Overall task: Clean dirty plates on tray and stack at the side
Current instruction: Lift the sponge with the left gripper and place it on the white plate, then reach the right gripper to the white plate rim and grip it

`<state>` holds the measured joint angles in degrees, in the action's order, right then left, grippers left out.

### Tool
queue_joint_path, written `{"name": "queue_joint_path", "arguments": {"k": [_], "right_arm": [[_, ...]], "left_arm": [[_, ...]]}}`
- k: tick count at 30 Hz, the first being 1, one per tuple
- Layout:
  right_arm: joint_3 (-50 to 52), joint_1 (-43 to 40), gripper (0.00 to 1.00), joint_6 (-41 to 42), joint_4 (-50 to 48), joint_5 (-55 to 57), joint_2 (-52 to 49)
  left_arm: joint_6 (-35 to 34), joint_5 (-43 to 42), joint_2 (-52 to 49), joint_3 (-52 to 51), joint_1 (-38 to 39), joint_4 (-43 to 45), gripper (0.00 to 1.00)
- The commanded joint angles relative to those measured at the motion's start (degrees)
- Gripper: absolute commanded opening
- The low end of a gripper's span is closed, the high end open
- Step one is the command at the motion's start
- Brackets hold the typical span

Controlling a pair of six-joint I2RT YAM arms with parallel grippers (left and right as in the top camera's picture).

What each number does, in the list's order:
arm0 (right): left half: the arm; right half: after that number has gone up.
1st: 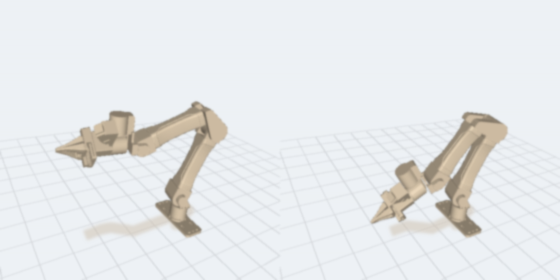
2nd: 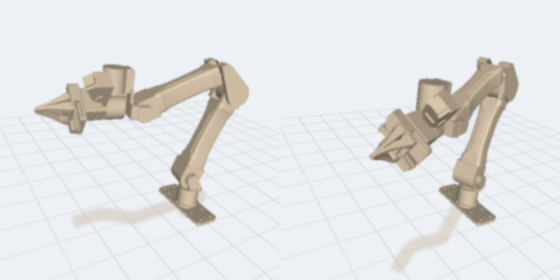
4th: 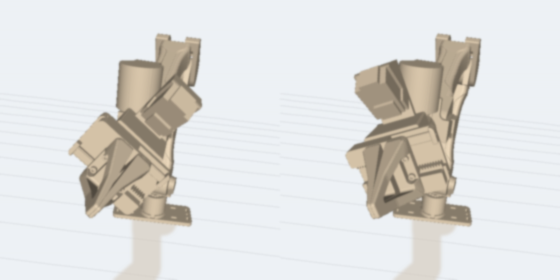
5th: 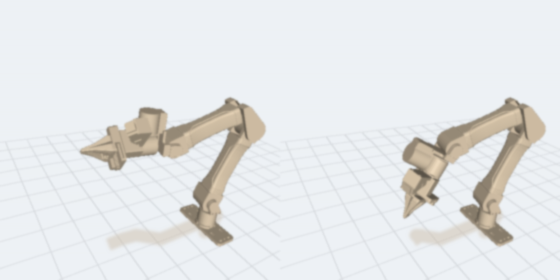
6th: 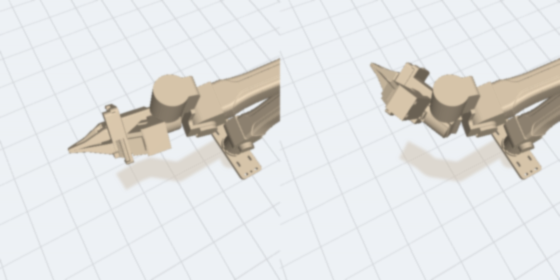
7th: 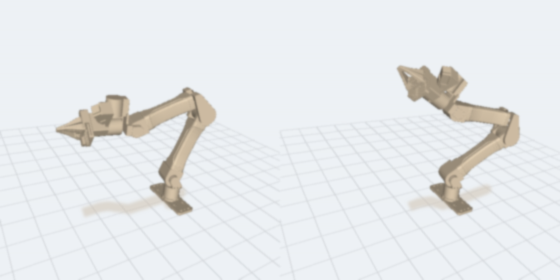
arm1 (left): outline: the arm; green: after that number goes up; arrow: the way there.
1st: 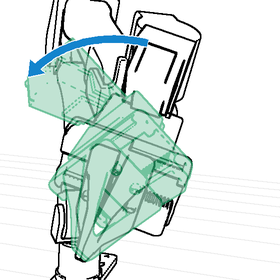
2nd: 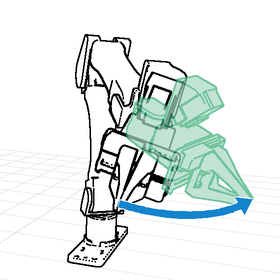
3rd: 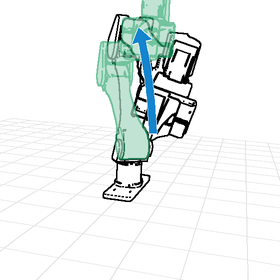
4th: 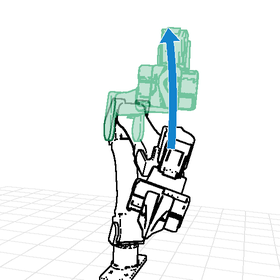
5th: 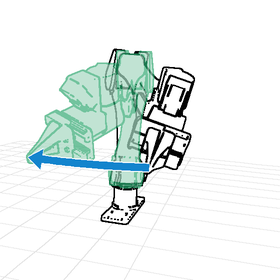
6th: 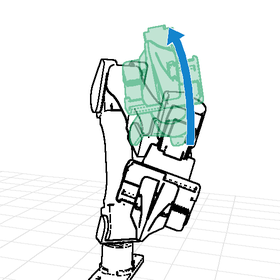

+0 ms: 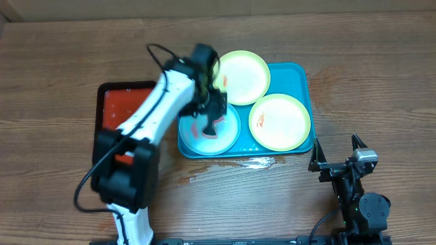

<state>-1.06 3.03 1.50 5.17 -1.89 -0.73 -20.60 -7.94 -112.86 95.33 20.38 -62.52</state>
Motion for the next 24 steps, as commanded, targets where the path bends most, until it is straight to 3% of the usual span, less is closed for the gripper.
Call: {"name": "queue_joint_path", "arguments": {"k": [1, 6, 15, 20, 24], "right_arm": [[0.6, -0.2, 1.00, 0.0, -0.4, 0.6, 0.5], [0.6, -0.2, 1.00, 0.0, -0.4, 0.5, 0.5], [0.6, -0.2, 1.00, 0.2, -1.2, 0.1, 0.5], [0.6, -0.2, 1.00, 12.4, -9.4, -20.1, 0.5], [0.6, -0.2, 1.00, 24.6, -26.1, -28.8, 0.5]], "left_arm": [[0.9, 0.2, 6.2, 6.5, -3.7, -2.8, 1.00], [0.9, 9.3, 8.7, 7.4, -10.8, -6.6, 1.00], [-1.7, 2.8, 7.7, 4.5, -20.0, -12.0, 1.00], [-1.7, 2.8, 7.5, 2.1, -19.8, -10.4, 1.00], [-1.7, 2.7, 7.5, 0.8, -19.2, -9.4, 1.00]]}}
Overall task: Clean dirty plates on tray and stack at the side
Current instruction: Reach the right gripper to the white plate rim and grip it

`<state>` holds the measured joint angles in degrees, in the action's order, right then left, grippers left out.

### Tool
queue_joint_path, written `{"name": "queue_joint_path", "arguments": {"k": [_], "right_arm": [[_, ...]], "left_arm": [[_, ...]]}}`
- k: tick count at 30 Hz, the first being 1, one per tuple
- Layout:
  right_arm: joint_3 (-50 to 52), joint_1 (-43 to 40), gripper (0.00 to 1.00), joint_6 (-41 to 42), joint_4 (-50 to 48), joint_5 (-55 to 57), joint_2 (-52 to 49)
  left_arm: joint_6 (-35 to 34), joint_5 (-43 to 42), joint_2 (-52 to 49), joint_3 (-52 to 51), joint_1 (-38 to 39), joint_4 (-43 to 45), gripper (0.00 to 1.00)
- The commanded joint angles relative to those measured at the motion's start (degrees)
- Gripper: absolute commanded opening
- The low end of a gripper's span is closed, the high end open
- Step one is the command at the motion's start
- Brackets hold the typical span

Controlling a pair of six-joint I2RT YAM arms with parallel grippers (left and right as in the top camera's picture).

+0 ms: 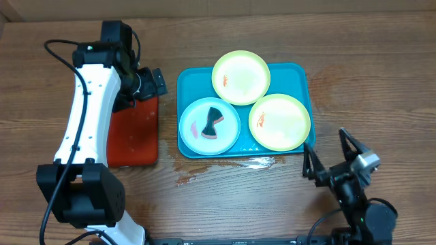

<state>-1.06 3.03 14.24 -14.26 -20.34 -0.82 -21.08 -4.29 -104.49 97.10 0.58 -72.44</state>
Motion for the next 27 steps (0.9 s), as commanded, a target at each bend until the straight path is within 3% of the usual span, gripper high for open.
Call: {"name": "queue_joint_path", "arguments": {"k": [1, 3, 5, 8, 10, 11, 15, 19, 20, 21, 22, 24, 27], "right_arm": [[0.5, -0.2, 1.00, 16.7, -13.5, -10.5, 0.5], [-0.5, -0.2, 1.00, 19.9, -24.2, -10.4, 0.5], [-4.8, -0.2, 1.00, 19.7, -23.4, -8.7, -0.1], [-16.7, -0.2, 1.00, 12.6, -2.8, -10.1, -4.5], [-30.2, -0.2, 1.00, 3.2, 20.6, -10.2, -14.0], [-35.1, -0.2, 1.00, 0.1, 27.8, -10.2, -18.8], [-51.1, 0.0, 1.00, -2.7, 44.9, -13.5, -38.9], [-58.8, 0.0, 1.00, 2.1, 47.6, -34.7, -55.6], [-59.2, 0.0, 0.98, 2.5, 45.8, -39.8, -59.4], [-59.2, 0.5, 0.88, 4.0, 42.1, -44.5, -63.4], [-59.2, 1.4, 0.87, 6.2, 39.3, -46.0, -67.1], [-59.2, 4.5, 0.88, 7.9, 36.8, -43.3, -73.4], [-59.3, 11.3, 0.88, 10.0, 38.2, -24.9, -81.0]], "left_arm": [[-1.2, -0.9, -0.8, -1.2, 0.6, 0.6, 1.00], [-1.2, -0.9, -0.8, -1.3, 0.9, 0.7, 1.00], [-1.2, -0.9, -0.8, -1.3, 1.0, 0.7, 1.00], [-1.2, -0.9, -0.8, -1.3, 0.9, 0.8, 1.00], [-1.2, -1.5, -0.8, -1.3, 0.9, 0.7, 1.00], [-1.2, -1.7, -0.8, -1.3, 0.9, 0.7, 1.00], [-1.2, -1.7, -0.8, -1.3, 1.0, 1.2, 1.00], [-1.2, -1.7, -0.8, -1.3, 1.0, 1.1, 1.00], [-1.2, -1.7, -0.8, -1.3, 1.0, 1.1, 1.00], [-1.2, -1.7, -0.8, -1.3, 1.0, 1.1, 1.00], [-1.2, -1.7, -0.8, -1.3, 1.0, 1.1, 1.00], [-1.2, -1.7, -0.8, -1.3, 1.0, 1.2, 1.00], [-1.2, -1.7, -0.8, -1.3, 1.0, 1.6, 1.00]]}}
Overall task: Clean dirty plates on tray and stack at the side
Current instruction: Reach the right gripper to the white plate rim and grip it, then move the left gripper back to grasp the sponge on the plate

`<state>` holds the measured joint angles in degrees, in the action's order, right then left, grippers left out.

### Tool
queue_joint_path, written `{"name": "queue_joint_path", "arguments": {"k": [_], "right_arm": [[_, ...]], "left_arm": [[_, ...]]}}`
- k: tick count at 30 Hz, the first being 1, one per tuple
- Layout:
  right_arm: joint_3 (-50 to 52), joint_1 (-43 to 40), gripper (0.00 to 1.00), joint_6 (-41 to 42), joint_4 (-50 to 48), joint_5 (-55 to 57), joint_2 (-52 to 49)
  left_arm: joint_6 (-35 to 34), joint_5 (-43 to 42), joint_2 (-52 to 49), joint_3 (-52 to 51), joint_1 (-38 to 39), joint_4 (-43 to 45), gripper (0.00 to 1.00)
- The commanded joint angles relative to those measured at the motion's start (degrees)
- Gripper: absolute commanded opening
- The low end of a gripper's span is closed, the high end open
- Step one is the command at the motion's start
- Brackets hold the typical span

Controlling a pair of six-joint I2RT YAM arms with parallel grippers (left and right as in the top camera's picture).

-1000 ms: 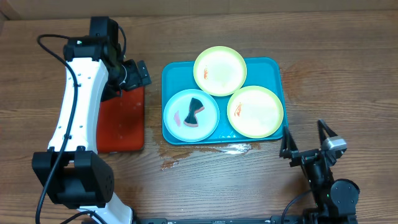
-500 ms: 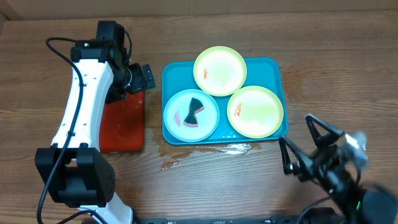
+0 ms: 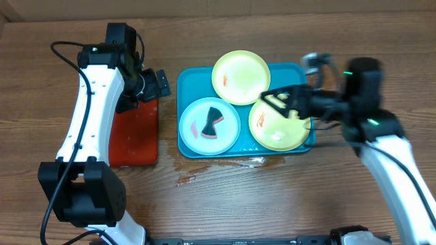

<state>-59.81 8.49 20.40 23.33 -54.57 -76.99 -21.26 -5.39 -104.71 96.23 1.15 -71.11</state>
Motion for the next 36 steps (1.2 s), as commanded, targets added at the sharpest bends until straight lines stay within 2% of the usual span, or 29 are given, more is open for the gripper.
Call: {"name": "queue_joint_path", "arguments": {"k": [1, 3, 5, 10, 15, 20, 24, 36], "right_arm": [[-0.9, 8.4, 0.86, 5.7, 1.7, 16.7, -7.1], [-3.1, 13.2, 0.83, 7.3, 4.7, 27.7, -12.0], [-6.9, 16.1, 0.82, 7.3, 8.5, 32.7, -16.2], [-19.0, 19.7, 0.77, 8.0, 20.5, 38.0, -26.5], [-20.5, 21.1, 0.71, 11.1, 22.3, 44.5, -31.5], [-20.5, 21.0, 0.69, 11.1, 22.2, 44.3, -33.5], [-20.4, 21.2, 0.63, 11.0, 21.6, 42.0, -35.0], [-19.3, 21.2, 0.63, 9.2, 20.3, 41.0, -35.5]], "left_arm": [[-1.0, -0.7, -0.6, -0.4, 0.4, 0.3, 1.00], [-1.0, -0.6, -0.6, -0.4, 0.4, 0.3, 1.00], [-1.0, -0.6, -0.6, -0.4, 0.4, 0.2, 1.00], [-1.1, -0.6, -0.6, -0.4, 0.4, 0.7, 1.00], [-1.0, -0.6, -0.6, -0.4, 0.4, 0.9, 1.00], [-1.0, -0.7, -0.6, -0.4, 0.4, 0.9, 1.00], [-1.0, -0.9, -0.6, -0.4, 0.4, 0.9, 1.00], [-1.0, -2.0, -0.6, -0.4, 0.4, 0.9, 1.00]]}}
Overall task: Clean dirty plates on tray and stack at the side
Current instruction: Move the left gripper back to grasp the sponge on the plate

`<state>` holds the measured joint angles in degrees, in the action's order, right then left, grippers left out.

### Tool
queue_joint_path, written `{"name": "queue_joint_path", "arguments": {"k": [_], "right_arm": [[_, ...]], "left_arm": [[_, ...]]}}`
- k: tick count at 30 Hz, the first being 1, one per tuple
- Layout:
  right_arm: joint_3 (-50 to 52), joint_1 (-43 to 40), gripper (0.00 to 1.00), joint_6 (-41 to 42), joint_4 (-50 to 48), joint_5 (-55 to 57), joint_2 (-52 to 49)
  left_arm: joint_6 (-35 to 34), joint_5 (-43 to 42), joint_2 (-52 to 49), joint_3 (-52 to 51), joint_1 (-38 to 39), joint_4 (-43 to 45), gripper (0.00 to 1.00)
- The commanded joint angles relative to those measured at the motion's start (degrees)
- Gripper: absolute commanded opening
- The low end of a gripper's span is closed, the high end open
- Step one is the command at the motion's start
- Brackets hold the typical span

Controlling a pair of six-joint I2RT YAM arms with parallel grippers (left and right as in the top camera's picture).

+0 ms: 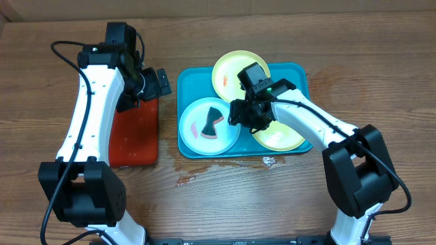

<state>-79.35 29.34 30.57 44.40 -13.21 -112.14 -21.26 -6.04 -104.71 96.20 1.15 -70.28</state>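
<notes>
A blue tray (191, 82) holds three plates. On the light blue plate (204, 136) at the front left lie a dark wedge-shaped piece (214, 121) and red smears. One yellow-green plate (228, 68) with an orange stain sits at the back. My right arm partly covers the other yellow-green plate (283, 139) at the front right. My right gripper (236, 114) is low at the blue plate's right rim, apparently open, holding nothing that I can see. Left of the tray, my left gripper (157, 82) hangs open and empty by the red tray's far right corner.
A red tray (134, 136) lies on the wooden table left of the blue tray, partly under my left arm. Wet smears mark the table in front of the blue tray (269, 161) and further left (184, 180).
My right gripper has moved left from over the front right yellow-green plate to the right rim of the light blue plate. The left arm and all three plates are where they were.
At first my left gripper was down on the light blue plate at the dark piece, with the right arm parked at the front. The left gripper then stood by the red tray, the piece left on the plate. My right arm came over the tray and now reaches the blue plate.
</notes>
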Motion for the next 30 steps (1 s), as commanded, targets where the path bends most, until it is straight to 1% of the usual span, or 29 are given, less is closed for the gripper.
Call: {"name": "queue_joint_path", "arguments": {"k": [1, 4, 9, 10, 14, 16, 17, 19, 21, 22, 24, 25, 26, 30], "right_arm": [[0.7, 0.3, 0.63, -0.9, -1.2, -0.3, -0.5], [2.1, 0.3, 0.63, -0.9, -3.0, -0.4, -1.9], [2.1, 0.3, 0.62, -0.7, -3.2, -0.3, -2.9], [2.1, 0.3, 0.61, -0.7, -3.2, -0.3, -2.9], [2.1, 0.3, 0.53, -0.5, -3.2, 0.9, -3.1], [2.1, 0.3, 0.52, -0.5, -3.2, 2.3, -3.3], [2.1, 0.3, 0.49, -0.5, -3.2, 2.6, -3.5], [2.1, 0.3, 0.43, -0.5, -3.1, 2.6, -4.0], [2.1, 0.3, 0.38, -0.5, -3.1, 2.5, -4.1], [2.1, 0.3, 0.35, -0.5, -3.1, 2.4, -4.2], [2.1, 0.3, 0.25, -0.5, -3.1, 2.4, -4.2], [2.1, 0.3, 0.22, -0.5, -3.1, 2.4, -4.2], [2.1, 0.3, 0.20, -0.5, -3.2, 2.4, -4.2], [2.1, 0.3, 0.18, -0.5, -3.1, 2.4, -4.2]], "left_arm": [[-1.0, -1.5, -0.6, -0.4, 0.4, 0.0, 1.00], [-0.3, -3.4, -0.6, -0.4, 0.4, 0.1, 1.00], [1.1, -4.9, -0.6, -0.4, 0.5, -0.1, 1.00], [2.2, -6.1, -0.6, -0.5, 0.6, -0.1, 1.00], [5.1, -9.6, -0.7, -0.9, 1.5, -0.1, 0.99], [5.1, -9.5, -0.7, -1.6, 2.5, 0.0, 0.95], [5.6, -9.5, -0.7, -2.0, 3.2, 0.3, 0.92], [5.9, -9.5, -0.8, -3.0, 4.3, 1.0, 0.83], [5.9, -9.5, -0.9, -4.7, 5.8, 2.7, 0.70], [5.9, -9.5, -0.9, -5.6, 6.6, 3.8, 0.65], [5.8, -9.5, -0.9, -7.6, 8.0, 6.3, 0.59], [5.8, -9.5, -0.9, -8.9, 8.7, 8.2, 0.51], [5.8, -9.5, -0.9, -10.2, 9.4, 10.0, 0.47], [5.8, -10.5, -0.9, -15.1, 12.4, 17.6, 0.47]]}}
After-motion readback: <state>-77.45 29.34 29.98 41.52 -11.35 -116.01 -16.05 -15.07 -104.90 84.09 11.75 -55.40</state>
